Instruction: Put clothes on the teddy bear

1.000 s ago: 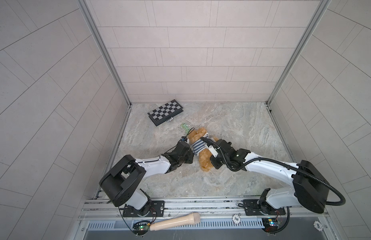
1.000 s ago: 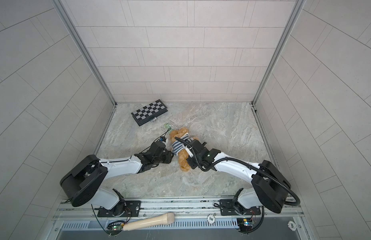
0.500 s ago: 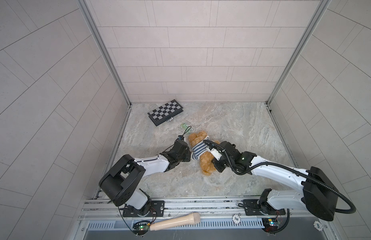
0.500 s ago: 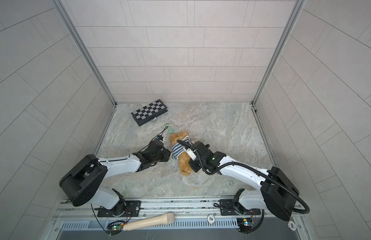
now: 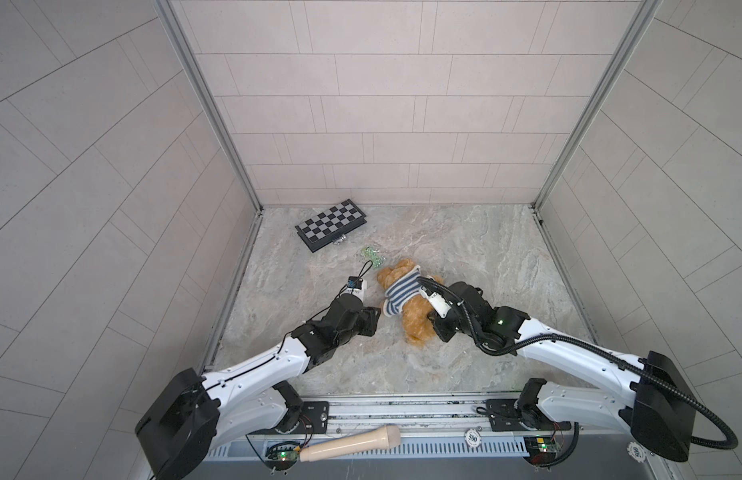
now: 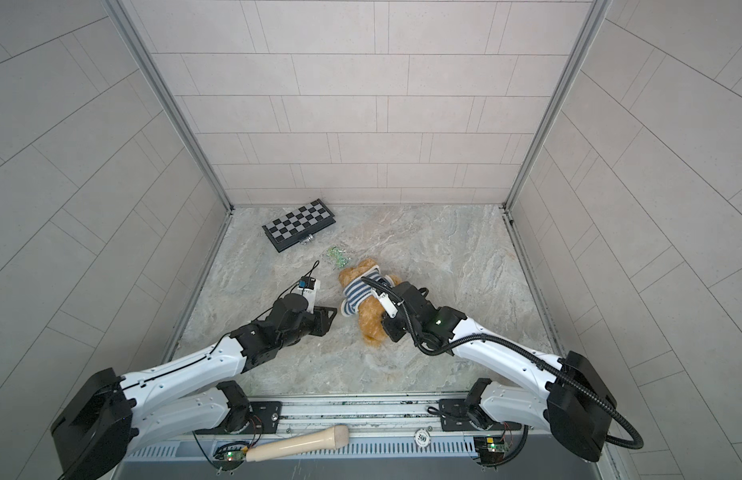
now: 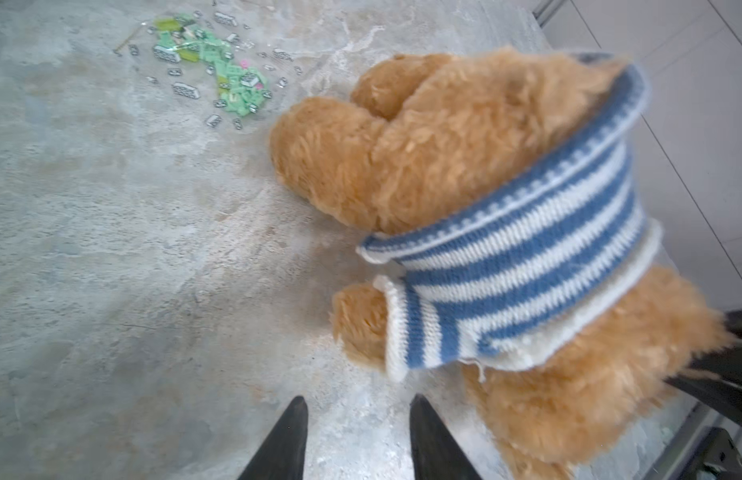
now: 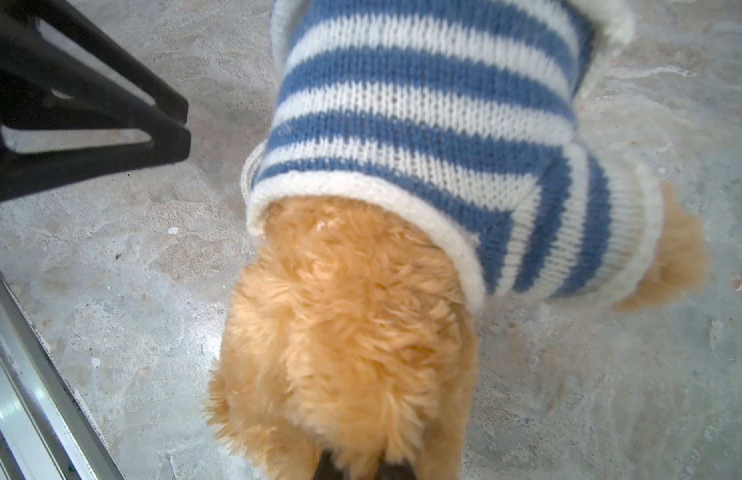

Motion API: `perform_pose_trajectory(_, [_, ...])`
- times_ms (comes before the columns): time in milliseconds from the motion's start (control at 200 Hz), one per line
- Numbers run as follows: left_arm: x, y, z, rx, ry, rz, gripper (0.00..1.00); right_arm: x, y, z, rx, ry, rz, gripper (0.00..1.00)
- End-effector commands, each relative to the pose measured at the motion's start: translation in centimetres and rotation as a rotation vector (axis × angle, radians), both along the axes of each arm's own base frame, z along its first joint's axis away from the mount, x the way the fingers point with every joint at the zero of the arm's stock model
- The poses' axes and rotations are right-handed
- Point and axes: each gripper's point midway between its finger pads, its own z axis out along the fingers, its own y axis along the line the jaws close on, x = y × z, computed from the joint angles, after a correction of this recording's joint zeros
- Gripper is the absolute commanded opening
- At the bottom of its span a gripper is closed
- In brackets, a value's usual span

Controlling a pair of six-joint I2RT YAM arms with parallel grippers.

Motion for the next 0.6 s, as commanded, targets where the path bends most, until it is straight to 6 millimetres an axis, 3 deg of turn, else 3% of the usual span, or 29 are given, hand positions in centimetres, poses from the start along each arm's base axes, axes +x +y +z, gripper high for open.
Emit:
perform_pose_trajectory(0, [-0.2,-0.6,0.7,0.012,-0.013,-0.006,0.46,0.6,1.2,2.9,0.102,-0.052,-0.007,0.0])
perform_pose_trajectory(170, [0.7,-1.3,-0.4,-0.002,-0.005,0.025,0.49,0.0,2.0,3.9,0.188,-0.052,0.014,0.0])
perform_pose_trajectory(315, [1.5,-1.8,-1.6,0.012,0.013,0.045,0.46,-0.6,2.3,4.5,0.231,-0.05,0.041,0.0])
perform_pose_trajectory(591, [2.0,-1.3,-1.6,-0.008,0.018,0.098,0.43,-1.1,2.0,4.7,0.249,-0.046,0.062,0.0])
